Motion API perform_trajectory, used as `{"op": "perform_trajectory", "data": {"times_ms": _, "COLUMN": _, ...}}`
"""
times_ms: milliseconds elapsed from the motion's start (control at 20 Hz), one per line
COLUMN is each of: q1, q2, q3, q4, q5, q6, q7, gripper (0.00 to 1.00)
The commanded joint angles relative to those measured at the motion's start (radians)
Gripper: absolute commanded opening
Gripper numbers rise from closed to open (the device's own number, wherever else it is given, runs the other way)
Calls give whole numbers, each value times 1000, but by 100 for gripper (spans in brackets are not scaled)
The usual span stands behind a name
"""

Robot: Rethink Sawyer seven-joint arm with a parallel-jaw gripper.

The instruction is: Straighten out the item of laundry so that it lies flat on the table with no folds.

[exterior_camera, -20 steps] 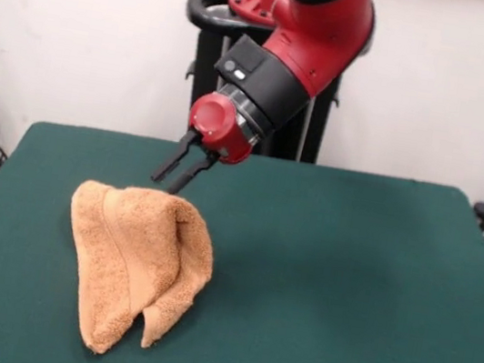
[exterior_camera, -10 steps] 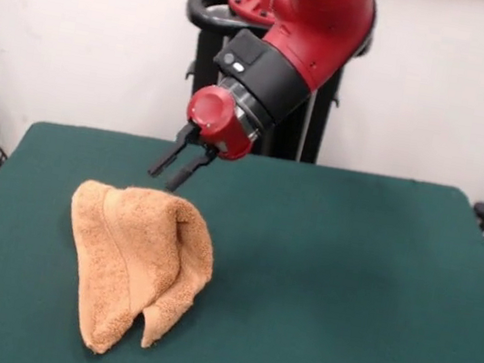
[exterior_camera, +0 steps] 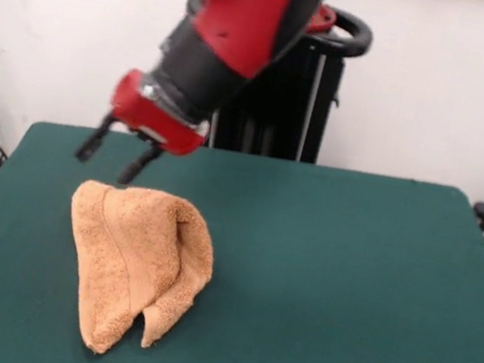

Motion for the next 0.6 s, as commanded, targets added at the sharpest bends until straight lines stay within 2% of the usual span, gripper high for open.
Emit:
{"op": "perform_trajectory", "data": {"times_ms": 50, "q1": -148, "q2": -91, "q3": 437, "q4": -87, "q5": 86, "q6": 230, "q7": -344, "gripper": 100}}
{"op": "perform_trajectory", "data": {"times_ms": 300, "q1": -209, "q2": -80, "q3": 507, "q4": -129, "q5": 70, "q6": 288, "q7": -391, "gripper": 100}}
{"op": "perform_trajectory", "data": {"times_ms": 600, "q1": -206, "q2": -58, "q3": 505, "q4": -139, "q5": 15, "q6": 246, "q7": -355, "gripper": 100}}
